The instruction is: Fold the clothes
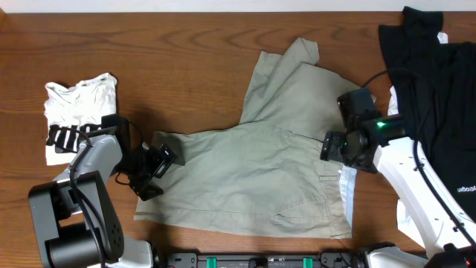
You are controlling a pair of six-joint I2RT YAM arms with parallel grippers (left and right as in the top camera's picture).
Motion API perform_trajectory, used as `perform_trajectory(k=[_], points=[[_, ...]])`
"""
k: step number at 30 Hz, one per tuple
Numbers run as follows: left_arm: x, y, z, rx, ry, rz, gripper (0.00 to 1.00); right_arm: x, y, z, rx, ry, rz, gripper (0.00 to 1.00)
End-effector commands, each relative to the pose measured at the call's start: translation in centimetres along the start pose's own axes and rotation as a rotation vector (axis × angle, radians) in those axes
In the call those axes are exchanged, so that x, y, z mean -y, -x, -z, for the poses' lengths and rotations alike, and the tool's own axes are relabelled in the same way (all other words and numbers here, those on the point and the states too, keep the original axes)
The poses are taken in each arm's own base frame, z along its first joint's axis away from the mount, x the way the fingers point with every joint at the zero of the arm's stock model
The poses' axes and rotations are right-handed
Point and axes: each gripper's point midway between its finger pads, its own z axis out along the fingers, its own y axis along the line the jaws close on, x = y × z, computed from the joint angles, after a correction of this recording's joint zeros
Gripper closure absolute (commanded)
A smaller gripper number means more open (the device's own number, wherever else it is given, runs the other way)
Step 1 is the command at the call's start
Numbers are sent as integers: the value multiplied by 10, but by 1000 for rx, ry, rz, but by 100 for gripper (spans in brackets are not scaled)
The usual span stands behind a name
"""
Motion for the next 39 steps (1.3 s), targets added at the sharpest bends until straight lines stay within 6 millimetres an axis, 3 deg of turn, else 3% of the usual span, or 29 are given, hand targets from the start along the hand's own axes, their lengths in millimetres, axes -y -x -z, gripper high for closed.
perform_trajectory(k=[1,5,14,20,23,27,30,39], points=[[-21,-11,-18,-62,50,-76,2,7,12,-3,30,-3,-47,16],[-9,-9,-13,-39,-11,-134,2,2,43,-1,145,38,-28,14],[34,-7,19,90,-197,-338,2,21,87,-7,265,14,-124,14],[56,-4,49,231,-265,-435,2,40,138,-10,424,-60,11,7],[61,-6,60,273,-281,-462,2,53,154,-15,455,-81,40,6],[64,-8,66,298,-291,-479,2,82,163,-35,430,-98,-34,4],[63,-9,66,297,-290,-477,2,92,171,-56,407,-44,-67,4],[63,-9,66,297,-291,-477,2,67,180,-108,365,182,59,5]])
